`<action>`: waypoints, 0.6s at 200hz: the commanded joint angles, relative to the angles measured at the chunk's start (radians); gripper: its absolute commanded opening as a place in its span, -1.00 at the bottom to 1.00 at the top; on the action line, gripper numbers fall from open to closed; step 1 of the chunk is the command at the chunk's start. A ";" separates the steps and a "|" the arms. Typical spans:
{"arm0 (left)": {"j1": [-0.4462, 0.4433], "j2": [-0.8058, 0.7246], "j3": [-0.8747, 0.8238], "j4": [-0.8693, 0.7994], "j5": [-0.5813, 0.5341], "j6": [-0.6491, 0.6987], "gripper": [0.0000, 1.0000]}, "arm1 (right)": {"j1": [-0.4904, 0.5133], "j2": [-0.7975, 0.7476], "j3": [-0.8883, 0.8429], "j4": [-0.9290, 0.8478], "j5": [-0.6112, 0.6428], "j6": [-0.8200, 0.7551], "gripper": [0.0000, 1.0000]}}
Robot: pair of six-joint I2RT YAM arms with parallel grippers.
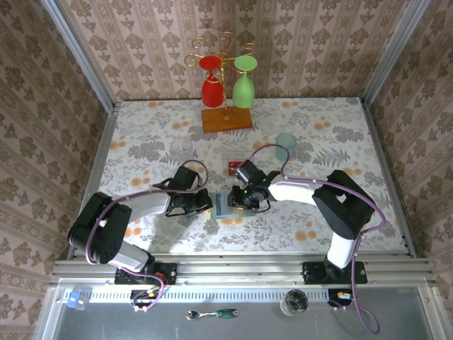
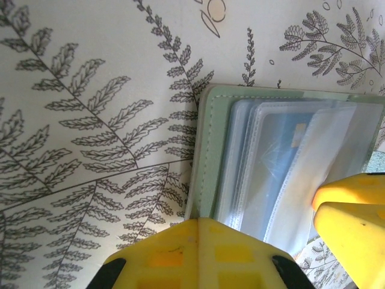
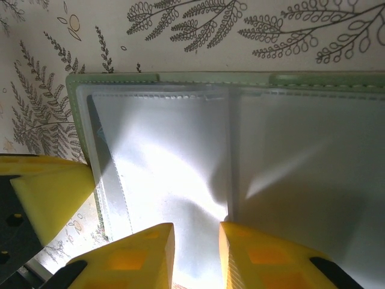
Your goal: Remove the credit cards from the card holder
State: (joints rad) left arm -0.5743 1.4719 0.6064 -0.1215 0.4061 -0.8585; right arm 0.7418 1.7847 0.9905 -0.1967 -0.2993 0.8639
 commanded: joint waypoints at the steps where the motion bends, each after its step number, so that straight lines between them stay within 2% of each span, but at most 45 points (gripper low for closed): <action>1: 0.008 -0.034 0.044 -0.059 -0.007 0.029 -0.98 | -0.008 -0.010 -0.016 0.009 0.002 0.003 -0.48; 91: -0.018 -0.035 0.056 0.025 0.037 0.000 -0.68 | -0.013 -0.016 -0.027 0.012 -0.003 0.003 -0.51; 120: -0.036 -0.017 0.058 0.061 0.056 -0.002 -0.49 | -0.014 -0.014 -0.028 0.013 -0.005 0.002 -0.51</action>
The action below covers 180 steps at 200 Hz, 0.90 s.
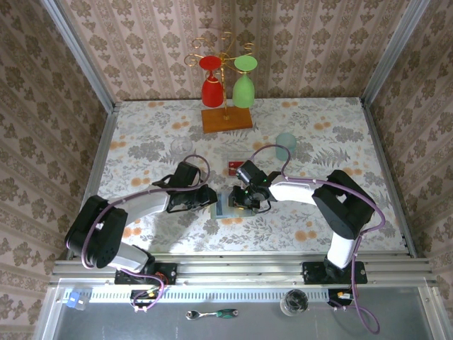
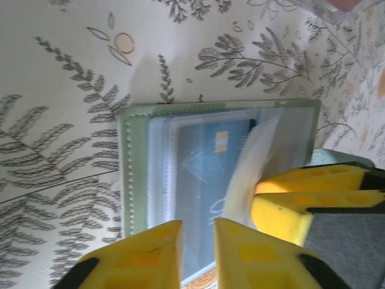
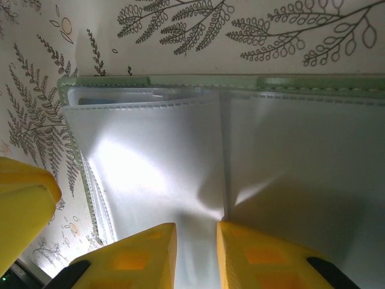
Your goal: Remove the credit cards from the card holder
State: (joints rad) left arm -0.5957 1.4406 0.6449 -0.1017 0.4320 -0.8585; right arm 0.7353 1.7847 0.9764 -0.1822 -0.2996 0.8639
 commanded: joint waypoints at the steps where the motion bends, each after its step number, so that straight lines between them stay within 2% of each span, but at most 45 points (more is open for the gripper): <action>1: -0.015 0.015 0.019 0.042 0.030 -0.002 -0.49 | -0.007 -0.014 -0.014 -0.002 -0.005 0.002 -0.51; 108: -0.038 0.058 -0.011 0.163 0.068 -0.046 -0.43 | -0.009 -0.028 -0.020 -0.007 -0.002 0.000 -0.52; 180: -0.047 0.078 -0.008 0.163 0.067 -0.056 -0.47 | -0.010 -0.034 -0.030 -0.002 0.001 0.004 -0.52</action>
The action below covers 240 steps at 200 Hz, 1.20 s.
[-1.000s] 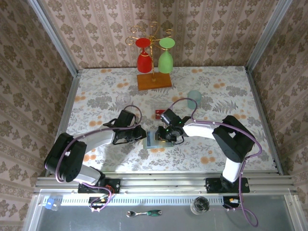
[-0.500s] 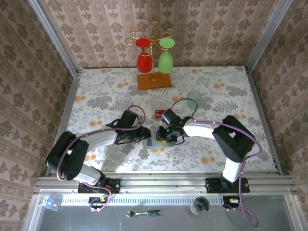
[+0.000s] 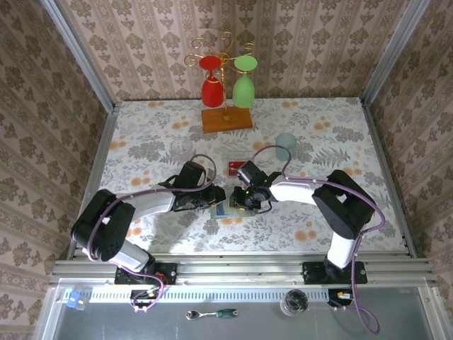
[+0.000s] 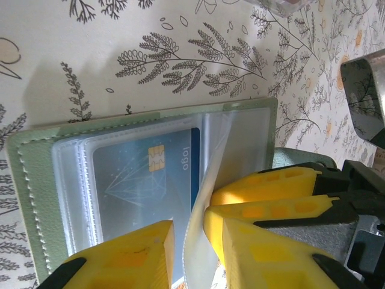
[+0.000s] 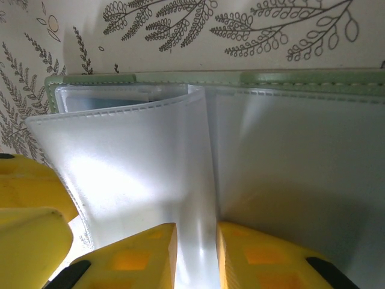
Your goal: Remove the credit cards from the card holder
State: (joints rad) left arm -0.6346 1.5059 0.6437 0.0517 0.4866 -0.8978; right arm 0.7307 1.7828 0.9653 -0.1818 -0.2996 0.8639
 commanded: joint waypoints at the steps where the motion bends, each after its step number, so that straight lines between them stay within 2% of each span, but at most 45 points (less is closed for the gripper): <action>1: -0.008 0.013 -0.007 0.011 0.012 -0.017 -0.47 | -0.004 -0.033 -0.019 -0.002 0.001 0.004 -0.52; 146: -0.019 0.012 -0.003 0.009 0.004 -0.025 -0.65 | -0.005 -0.042 -0.018 0.004 -0.003 0.005 -0.51; 240: -0.041 -0.003 0.027 -0.025 -0.010 -0.033 -0.65 | -0.017 -0.146 -0.017 -0.029 0.013 -0.010 -0.48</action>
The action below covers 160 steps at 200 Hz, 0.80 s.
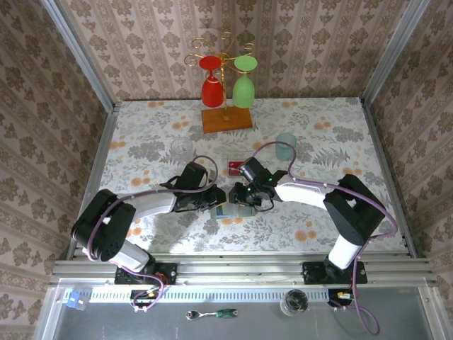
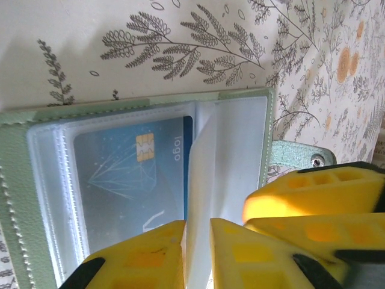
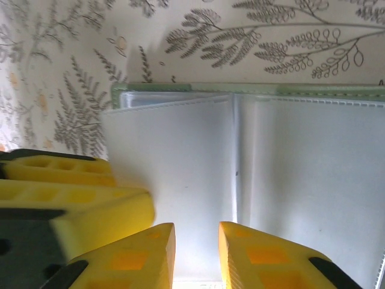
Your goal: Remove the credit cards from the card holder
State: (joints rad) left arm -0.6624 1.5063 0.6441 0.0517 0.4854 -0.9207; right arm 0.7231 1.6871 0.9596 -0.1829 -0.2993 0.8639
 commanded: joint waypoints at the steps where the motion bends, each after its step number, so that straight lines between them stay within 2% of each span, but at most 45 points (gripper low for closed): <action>1: -0.014 -0.004 0.027 -0.025 -0.009 -0.010 -0.65 | -0.011 -0.051 -0.012 -0.028 0.012 -0.011 -0.48; 93: -0.069 0.047 0.111 -0.052 -0.050 -0.024 -0.64 | -0.076 -0.171 -0.060 -0.064 0.008 -0.043 -0.48; 160: -0.115 0.127 0.195 -0.056 -0.057 -0.030 -0.52 | -0.130 -0.249 -0.096 -0.087 0.001 -0.066 -0.48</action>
State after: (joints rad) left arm -0.7616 1.6051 0.7952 0.0158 0.4404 -0.9421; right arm 0.6083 1.4803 0.8879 -0.2352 -0.2993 0.8196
